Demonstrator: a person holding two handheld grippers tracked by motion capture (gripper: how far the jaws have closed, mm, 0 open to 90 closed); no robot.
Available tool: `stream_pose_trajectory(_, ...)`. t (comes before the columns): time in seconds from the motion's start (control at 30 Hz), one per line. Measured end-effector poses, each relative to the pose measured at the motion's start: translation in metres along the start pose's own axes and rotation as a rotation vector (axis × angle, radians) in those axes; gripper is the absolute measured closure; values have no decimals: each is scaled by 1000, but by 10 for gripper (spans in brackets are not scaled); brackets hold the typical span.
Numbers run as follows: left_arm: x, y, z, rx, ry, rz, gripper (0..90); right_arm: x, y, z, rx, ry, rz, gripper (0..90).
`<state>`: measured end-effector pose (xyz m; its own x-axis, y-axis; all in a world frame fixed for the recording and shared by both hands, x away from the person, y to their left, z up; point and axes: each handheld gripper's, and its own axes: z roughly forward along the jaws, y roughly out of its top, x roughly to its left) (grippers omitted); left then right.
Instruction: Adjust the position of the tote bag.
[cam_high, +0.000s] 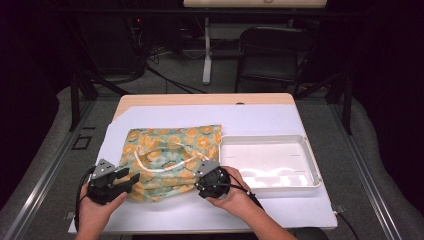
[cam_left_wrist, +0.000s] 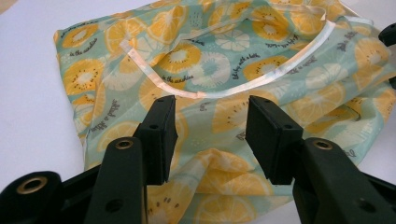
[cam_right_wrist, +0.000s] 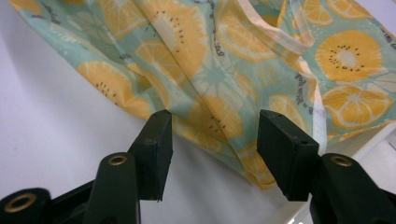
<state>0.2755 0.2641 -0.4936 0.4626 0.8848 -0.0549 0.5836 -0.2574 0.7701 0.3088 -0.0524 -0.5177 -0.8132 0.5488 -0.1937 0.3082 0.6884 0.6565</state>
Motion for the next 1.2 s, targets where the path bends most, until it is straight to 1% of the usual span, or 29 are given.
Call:
stream_pose_trajectory(0.07,0,0,0,0,1,-1,528,0,0,0,0,-2,3,460)
stream_pose_trajectory(0.1,0,0,0,0,1,0,528,-2,1,-1,-19,-3,16,491)
stream_pose_trajectory(0.13,-1,0,0,0,0,0,527,-2,1,-1,-26,-1,26,509)
stream_pose_trajectory(0.17,-1,0,0,0,0,0,527,-2,1,-1,-26,-1,26,509)
stream_pose_trajectory(0.23,-1,0,0,4,1,8,525,-2,2,-2,-36,3,20,554)
stream_pose_trajectory(0.27,-2,0,0,6,1,11,525,-1,2,-2,-51,3,23,580)
stream_pose_trajectory(0.3,-2,0,0,5,1,15,520,0,2,-3,-59,1,15,628)
stream_pose_trajectory(0.43,-4,0,1,6,-1,23,512,0,3,-4,-67,10,14,723)
stream_pose_trajectory(0.53,-4,0,2,2,-3,24,510,-2,2,-3,-65,22,28,756)
stream_pose_trajectory(0.57,-4,0,2,2,-2,24,509,-2,2,-3,-62,18,32,770)
stream_pose_trajectory(0.67,-5,0,2,-1,-2,26,509,-3,2,-3,-52,16,26,797)
stream_pose_trajectory(0.73,-6,0,2,-4,-4,30,507,-2,2,-1,-63,16,41,842)
stream_pose_trajectory(0.77,-6,0,2,-4,-4,30,507,-2,2,-1,-63,16,41,842)
stream_pose_trajectory(0.8,-7,1,2,-4,-9,40,505,-2,2,0,-79,23,56,875)
stream_pose_trajectory(0.87,-8,1,2,-6,-9,44,504,-2,2,0,-82,28,59,886)
stream_pose_trajectory(0.93,-10,1,2,-9,-13,56,499,-3,2,-1,-97,33,69,900)
stream_pose_trajectory(1.07,-16,2,4,-13,-21,82,495,-5,3,-2,-105,49,83,900)
stream_pose_trajectory(1.13,-21,3,6,-10,-23,105,492,-7,3,-3,-110,65,103,900)
stream_pose_trajectory(1.2,-23,3,6,-11,-26,110,490,-9,4,-4,-115,76,116,900)
